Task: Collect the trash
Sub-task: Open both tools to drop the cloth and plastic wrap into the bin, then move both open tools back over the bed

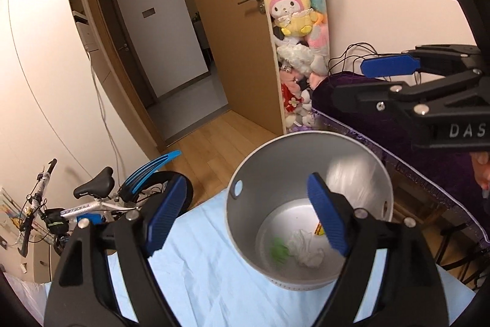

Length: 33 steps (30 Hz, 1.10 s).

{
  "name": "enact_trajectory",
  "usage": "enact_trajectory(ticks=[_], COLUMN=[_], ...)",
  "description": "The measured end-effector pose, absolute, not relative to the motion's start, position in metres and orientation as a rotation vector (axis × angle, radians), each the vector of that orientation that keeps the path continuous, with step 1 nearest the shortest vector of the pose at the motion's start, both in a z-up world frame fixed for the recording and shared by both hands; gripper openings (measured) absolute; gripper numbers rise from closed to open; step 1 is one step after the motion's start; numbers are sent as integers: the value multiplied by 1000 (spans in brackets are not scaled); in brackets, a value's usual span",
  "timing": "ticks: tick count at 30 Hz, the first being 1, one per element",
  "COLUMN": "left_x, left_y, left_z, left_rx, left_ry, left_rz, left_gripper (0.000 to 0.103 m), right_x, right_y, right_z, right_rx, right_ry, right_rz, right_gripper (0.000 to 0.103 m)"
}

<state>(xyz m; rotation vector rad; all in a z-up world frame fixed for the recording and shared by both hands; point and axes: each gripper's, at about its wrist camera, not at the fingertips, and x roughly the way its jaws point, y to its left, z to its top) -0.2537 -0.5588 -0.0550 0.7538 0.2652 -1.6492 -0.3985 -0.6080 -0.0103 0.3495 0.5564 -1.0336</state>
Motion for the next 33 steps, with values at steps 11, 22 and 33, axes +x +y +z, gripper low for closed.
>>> enact_trajectory(ticks=[11,22,33], left_x=[-176,-67,27], left_y=[-521,-396,-184], left_z=[-67,-84,-100], left_rx=[664,568,455], left_ry=[377,458,575], left_rz=[-1462,-1030,-464], left_gripper=[81,81,81], right_x=[-343,-197,-22], right_y=[-585,-523,-337], right_z=[-15,-54,-96], right_rx=[290,231,41], right_ry=[592,668,699], right_rz=[-894,-500,43], right_gripper=[67,74,75])
